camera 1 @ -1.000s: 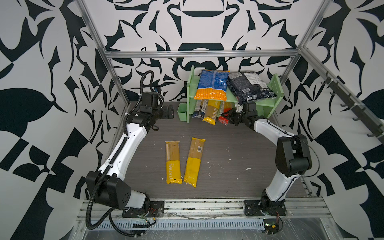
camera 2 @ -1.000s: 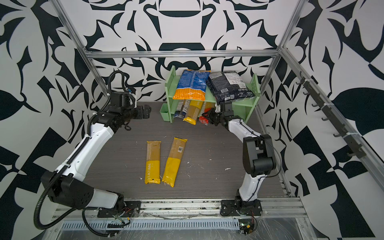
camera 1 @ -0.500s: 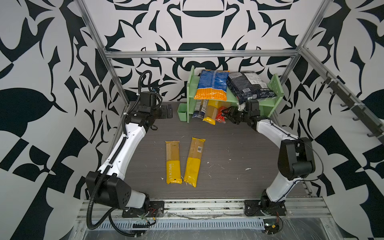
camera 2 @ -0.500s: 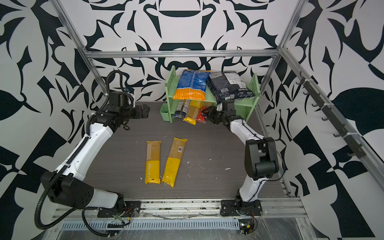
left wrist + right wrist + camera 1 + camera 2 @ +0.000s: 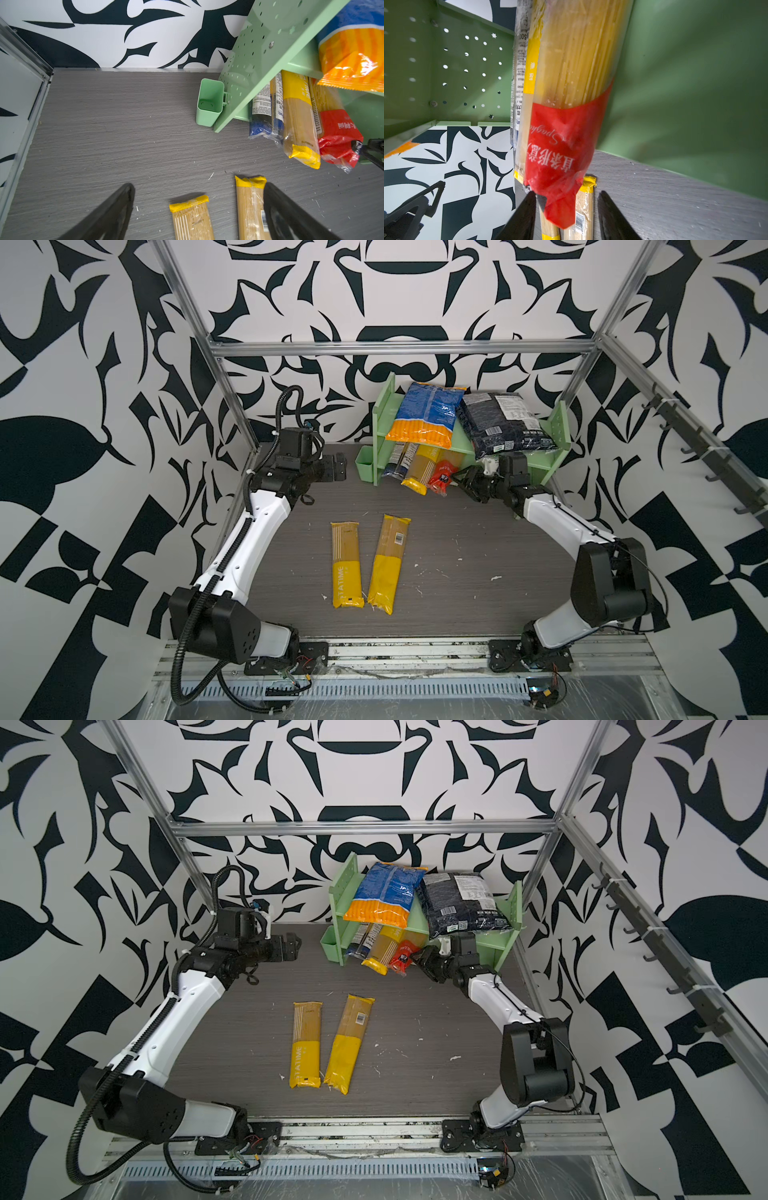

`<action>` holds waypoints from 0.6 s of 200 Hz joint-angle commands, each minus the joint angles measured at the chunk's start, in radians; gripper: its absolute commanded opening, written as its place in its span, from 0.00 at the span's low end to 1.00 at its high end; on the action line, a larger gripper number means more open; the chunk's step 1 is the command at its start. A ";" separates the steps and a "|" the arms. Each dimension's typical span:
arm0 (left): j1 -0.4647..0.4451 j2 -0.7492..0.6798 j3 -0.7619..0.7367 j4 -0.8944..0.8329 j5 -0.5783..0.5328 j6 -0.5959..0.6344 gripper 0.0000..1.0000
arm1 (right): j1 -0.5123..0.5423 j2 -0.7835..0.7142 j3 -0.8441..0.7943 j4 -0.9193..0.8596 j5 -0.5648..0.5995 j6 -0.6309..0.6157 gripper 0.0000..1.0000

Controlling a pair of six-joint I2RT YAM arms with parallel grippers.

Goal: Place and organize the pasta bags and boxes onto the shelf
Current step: 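Lower the red pack onto the lower tier and open the right gripper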

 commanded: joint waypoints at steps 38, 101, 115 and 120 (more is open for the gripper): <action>0.003 -0.052 -0.022 -0.001 0.037 -0.022 0.99 | -0.007 0.034 0.084 -0.010 -0.048 -0.117 0.50; 0.004 -0.065 -0.016 -0.024 0.017 -0.008 0.99 | -0.086 0.126 0.231 -0.098 -0.127 -0.178 0.49; 0.004 -0.062 -0.010 -0.027 0.014 -0.004 0.99 | -0.105 0.146 0.266 -0.128 -0.138 -0.197 0.49; 0.004 -0.059 -0.007 -0.028 0.013 -0.003 0.99 | -0.113 0.154 0.278 -0.138 -0.144 -0.203 0.49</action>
